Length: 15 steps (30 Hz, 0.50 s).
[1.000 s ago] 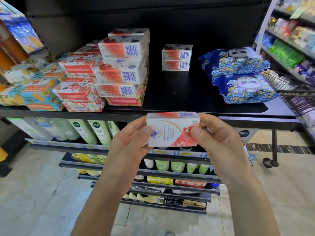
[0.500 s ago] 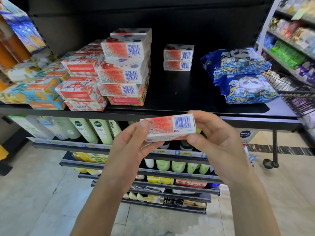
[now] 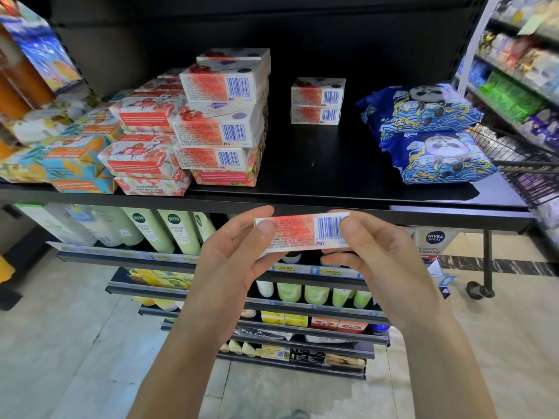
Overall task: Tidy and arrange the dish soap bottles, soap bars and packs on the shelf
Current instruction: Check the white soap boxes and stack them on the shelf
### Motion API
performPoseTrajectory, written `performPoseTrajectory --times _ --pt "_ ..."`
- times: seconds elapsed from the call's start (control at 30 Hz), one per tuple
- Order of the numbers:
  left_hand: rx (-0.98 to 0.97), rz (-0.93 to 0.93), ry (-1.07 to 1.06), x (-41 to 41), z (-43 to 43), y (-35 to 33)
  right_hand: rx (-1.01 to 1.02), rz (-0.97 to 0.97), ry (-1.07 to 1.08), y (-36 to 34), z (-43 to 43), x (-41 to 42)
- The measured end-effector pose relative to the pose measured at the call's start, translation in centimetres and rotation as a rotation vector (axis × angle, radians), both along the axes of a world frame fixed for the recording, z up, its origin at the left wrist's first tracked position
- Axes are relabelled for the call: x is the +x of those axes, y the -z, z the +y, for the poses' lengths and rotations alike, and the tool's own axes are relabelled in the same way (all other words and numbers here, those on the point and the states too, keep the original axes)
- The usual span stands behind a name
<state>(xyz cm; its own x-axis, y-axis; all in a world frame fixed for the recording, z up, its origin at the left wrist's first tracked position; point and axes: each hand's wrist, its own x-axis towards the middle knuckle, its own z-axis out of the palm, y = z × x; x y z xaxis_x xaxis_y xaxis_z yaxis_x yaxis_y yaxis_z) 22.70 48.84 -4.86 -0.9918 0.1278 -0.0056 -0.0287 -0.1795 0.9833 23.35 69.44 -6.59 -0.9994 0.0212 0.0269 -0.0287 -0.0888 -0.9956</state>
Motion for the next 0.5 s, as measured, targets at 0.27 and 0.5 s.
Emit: performPoseTrajectory --times 0.27,0.5 --pt "-0.035 -0.013 0.031 0.04 -0.47 0.11 -0.035 0.001 0.003 0.32 -0.07 -0.05" --pt "0.014 -0.003 0.041 -0.23 -0.97 -0.04 -0.125 0.135 -0.019 0.40 0.30 -0.09"
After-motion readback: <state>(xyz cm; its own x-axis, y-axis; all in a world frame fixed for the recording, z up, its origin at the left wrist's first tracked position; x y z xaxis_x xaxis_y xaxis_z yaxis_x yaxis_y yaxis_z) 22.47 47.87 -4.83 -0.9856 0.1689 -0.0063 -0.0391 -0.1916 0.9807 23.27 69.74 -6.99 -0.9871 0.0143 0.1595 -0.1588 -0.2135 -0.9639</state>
